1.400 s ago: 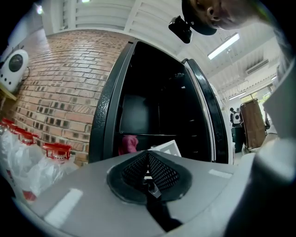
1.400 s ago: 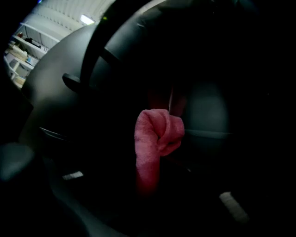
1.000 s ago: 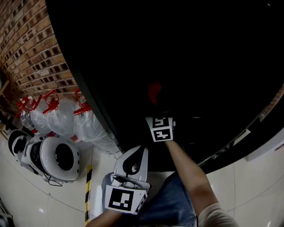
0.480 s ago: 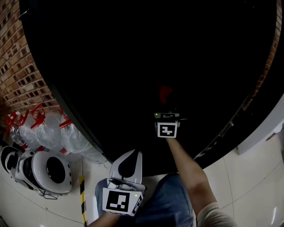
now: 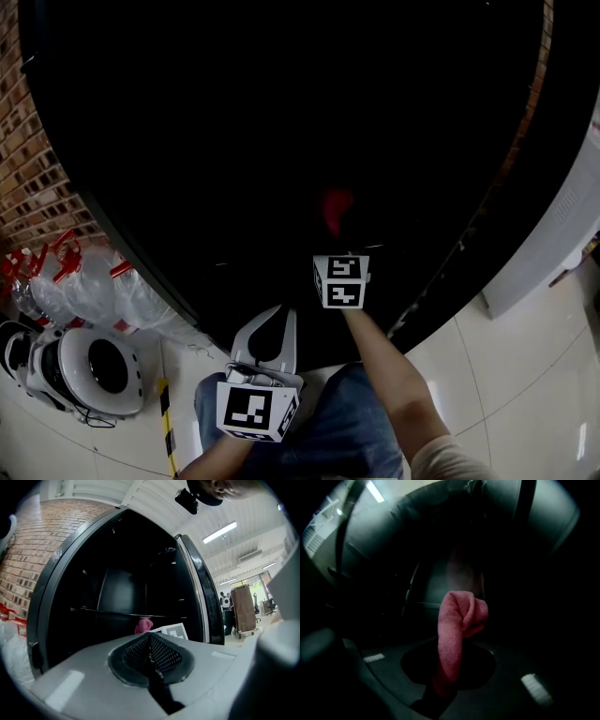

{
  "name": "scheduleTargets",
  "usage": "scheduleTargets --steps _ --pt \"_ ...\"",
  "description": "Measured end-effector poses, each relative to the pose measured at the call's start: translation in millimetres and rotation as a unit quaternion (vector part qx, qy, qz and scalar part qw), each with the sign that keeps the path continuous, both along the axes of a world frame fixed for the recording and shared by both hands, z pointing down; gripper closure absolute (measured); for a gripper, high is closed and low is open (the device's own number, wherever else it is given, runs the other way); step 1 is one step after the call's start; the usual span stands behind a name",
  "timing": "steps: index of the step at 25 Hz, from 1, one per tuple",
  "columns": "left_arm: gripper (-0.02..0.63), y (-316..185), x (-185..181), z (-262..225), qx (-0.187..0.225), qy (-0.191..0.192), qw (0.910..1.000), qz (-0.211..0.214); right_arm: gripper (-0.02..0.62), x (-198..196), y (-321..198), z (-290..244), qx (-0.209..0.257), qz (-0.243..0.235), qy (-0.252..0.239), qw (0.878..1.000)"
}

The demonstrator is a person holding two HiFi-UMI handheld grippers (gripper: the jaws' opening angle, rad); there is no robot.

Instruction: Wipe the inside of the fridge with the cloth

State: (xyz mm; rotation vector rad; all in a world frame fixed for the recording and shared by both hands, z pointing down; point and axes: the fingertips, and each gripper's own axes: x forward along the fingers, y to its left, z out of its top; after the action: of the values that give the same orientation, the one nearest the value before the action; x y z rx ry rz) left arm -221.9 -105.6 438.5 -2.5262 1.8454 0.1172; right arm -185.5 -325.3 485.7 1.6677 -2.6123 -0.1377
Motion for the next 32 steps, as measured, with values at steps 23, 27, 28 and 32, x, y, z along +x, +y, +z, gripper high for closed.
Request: scheduleTargets --steps 23,27,28,32 --pt "0.593 -35.8 56.8 13.5 -0.010 -0.023 0.9993 0.027 0.534 46.2 158.8 -32.5 0.075 -0.054 -0.023 0.995" --pt "0.593 -32.8 69.9 7.8 -0.001 -0.036 0.9986 0.039 0.534 55.4 175.8 -51.3 0.097 -0.066 -0.046 0.992" --pt "0.592 -33.4 72.3 4.6 0.003 -0.037 0.9984 0.042 0.534 58.4 179.5 -57.4 0.099 -0.067 -0.056 0.991" --pt "0.594 -42.6 75.2 -20.1 0.022 -0.069 0.9960 0.052 0.534 58.9 182.8 -85.9 0.092 -0.077 -0.062 0.991"
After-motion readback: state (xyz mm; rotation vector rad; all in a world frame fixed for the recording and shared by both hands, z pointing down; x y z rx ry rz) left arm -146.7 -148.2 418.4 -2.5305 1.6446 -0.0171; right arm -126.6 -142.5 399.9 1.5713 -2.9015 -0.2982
